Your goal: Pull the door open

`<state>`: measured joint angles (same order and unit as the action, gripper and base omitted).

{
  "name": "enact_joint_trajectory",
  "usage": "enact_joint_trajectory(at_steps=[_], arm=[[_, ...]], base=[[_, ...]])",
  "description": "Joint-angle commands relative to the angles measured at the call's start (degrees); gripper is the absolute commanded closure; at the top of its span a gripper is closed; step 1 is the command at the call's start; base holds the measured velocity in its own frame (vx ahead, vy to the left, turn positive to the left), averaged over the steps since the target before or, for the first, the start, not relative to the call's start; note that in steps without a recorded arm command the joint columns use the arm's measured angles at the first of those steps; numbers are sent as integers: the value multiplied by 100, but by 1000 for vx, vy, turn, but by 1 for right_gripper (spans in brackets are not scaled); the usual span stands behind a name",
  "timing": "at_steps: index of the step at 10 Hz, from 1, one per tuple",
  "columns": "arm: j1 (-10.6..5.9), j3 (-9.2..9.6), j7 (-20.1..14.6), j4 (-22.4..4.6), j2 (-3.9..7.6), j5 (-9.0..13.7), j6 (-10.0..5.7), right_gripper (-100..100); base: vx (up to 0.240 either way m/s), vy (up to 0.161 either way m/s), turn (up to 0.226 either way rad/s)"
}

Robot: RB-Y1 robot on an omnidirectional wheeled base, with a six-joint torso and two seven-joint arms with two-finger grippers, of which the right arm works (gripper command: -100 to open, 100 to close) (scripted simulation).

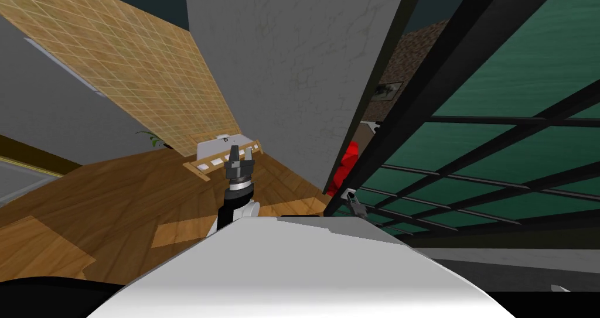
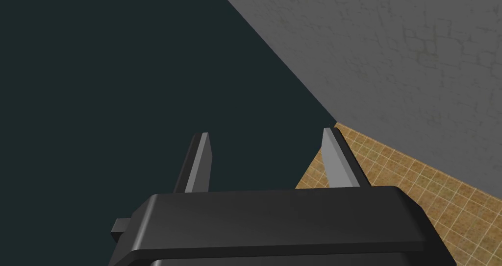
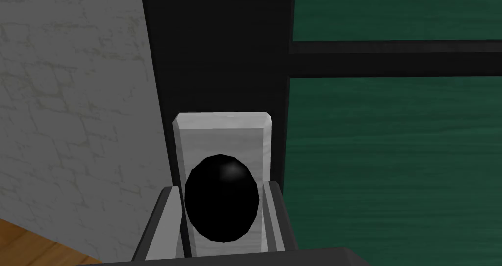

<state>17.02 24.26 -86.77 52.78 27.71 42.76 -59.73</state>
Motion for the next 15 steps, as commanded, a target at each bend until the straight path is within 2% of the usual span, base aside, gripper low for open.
enact_joint_trajectory(at_steps=[1, 5, 6, 7, 13, 14, 15], arm=[[32, 116, -108, -63, 47, -58, -110, 100], [138, 361, -351, -116, 241, -183, -366, 100], [157, 300, -272, -27, 235, -151, -294, 100], [177, 399, -369, -109, 277, -196, -396, 100], [190, 703, -731, -419, 476, -341, -835, 100], [162, 664, -691, -401, 457, -325, -792, 100], [164, 731, -756, -478, 476, -347, -861, 100]], base=[[-214, -22, 86], [-247, -16, 109], [-114, -16, 21], [-172, -28, 155], [-253, -43, 162], [-126, -11, 20], [-160, -29, 115]])
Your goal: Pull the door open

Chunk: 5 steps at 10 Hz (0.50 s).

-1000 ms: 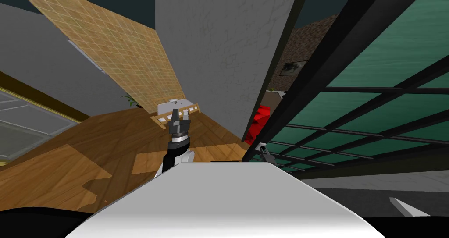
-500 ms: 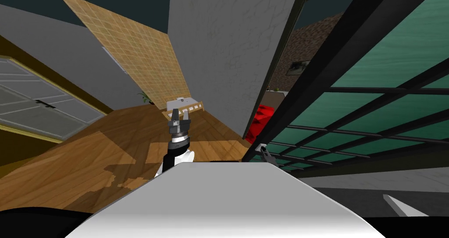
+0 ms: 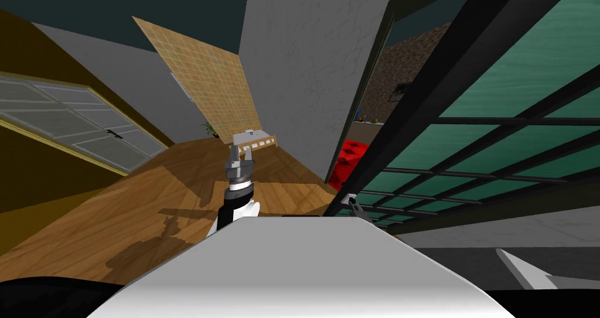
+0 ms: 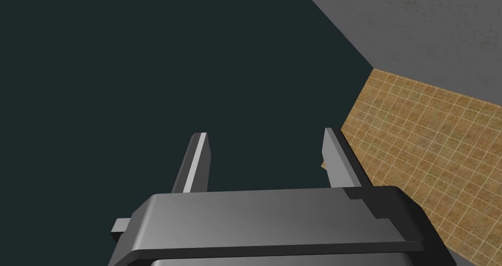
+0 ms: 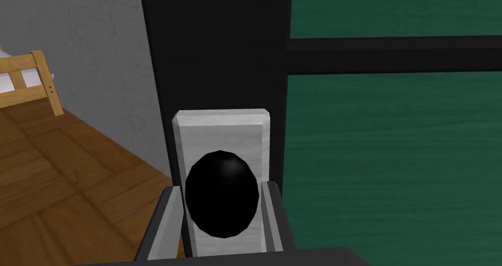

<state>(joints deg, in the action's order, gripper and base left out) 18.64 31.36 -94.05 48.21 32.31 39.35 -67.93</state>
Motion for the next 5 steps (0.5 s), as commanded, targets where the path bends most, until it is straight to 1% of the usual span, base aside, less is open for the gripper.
enact_joint_trajectory(at_steps=[1, 2, 5], arm=[[-4, 50, -62, -62, 33, -13, -86, 100], [-11, 85, -103, -110, 53, -23, -138, 100], [-34, 197, -232, -265, 116, -52, -306, 100]], base=[[-236, -27, 175], [-229, -33, 132], [-194, -46, 144]])
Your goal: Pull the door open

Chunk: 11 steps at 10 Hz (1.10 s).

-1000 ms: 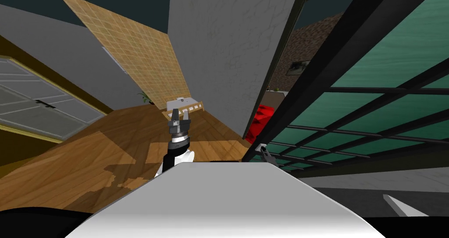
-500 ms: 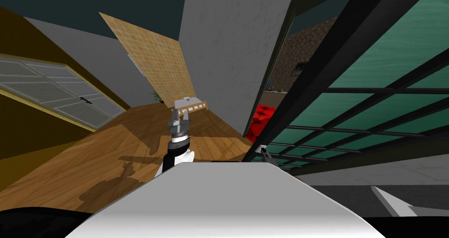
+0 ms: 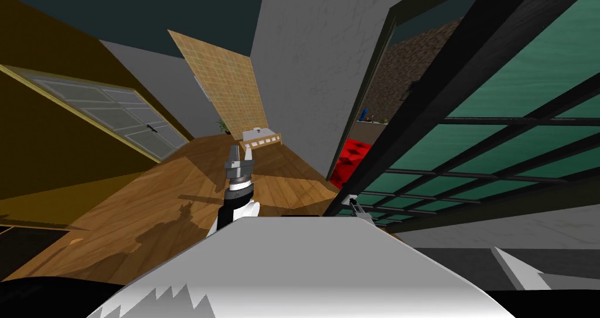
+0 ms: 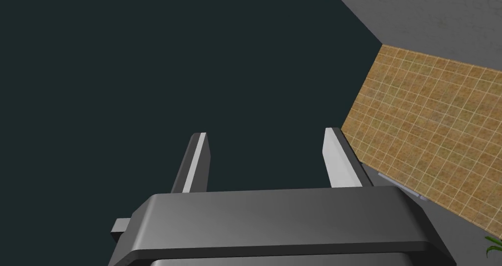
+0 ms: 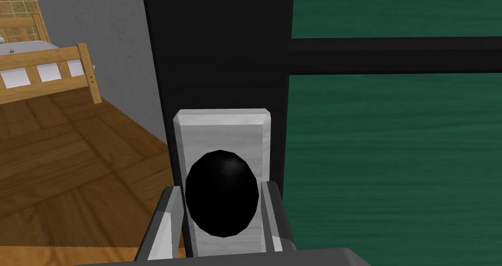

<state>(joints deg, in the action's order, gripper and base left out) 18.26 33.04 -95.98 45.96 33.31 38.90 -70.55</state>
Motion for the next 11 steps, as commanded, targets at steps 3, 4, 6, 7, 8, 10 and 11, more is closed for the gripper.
enact_joint_trajectory(at_steps=[3, 4, 6, 7, 8, 10, 11], arm=[[-15, 120, -146, -166, 68, -32, -182, 100], [-19, 97, -113, -111, 65, -24, -127, 100], [12, 141, -239, -354, 46, -47, -351, 100], [20, 151, -274, -423, 41, -52, -418, 100], [29, 161, -313, -498, 36, -58, -491, 100], [158, 143, -261, -399, 53, -13, -528, -100], [203, 140, -259, -402, 51, 2, -571, -100]], base=[[-204, -34, 121], [-87, -13, 31], [-137, -26, 171], [-142, -26, 85], [-114, -24, 73], [-206, 44, -134], [-238, 60, -109]])
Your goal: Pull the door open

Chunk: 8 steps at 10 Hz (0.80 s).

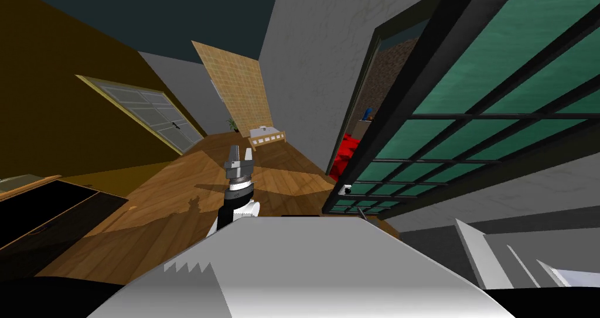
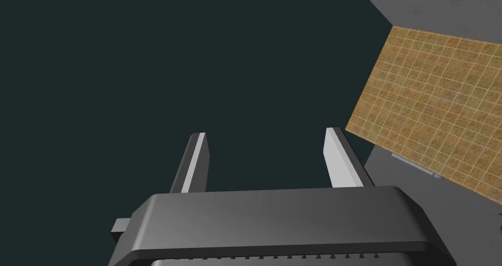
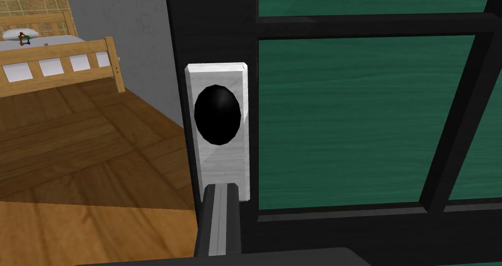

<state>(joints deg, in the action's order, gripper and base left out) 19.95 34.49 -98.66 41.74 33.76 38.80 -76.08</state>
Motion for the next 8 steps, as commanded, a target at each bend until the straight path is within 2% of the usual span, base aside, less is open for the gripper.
enact_joint_trajectory(at_steps=[1, 3, 6, 7, 8], arm=[[0, 0, 0, 0, 0, 0, 0, -100], [-74, -61, 17, 4, -23, 29, 98, -100], [-193, -149, 36, 8, -54, 67, 247, -100], [-189, -126, 28, -19, -60, 56, 206, -100], [-189, -126, 28, -19, -60, 56, 206, 100]], base=[[-109, 31, -28], [136, 4, 55], [217, -3, 53], [99, -16, 18], [-6, 3, -11]])
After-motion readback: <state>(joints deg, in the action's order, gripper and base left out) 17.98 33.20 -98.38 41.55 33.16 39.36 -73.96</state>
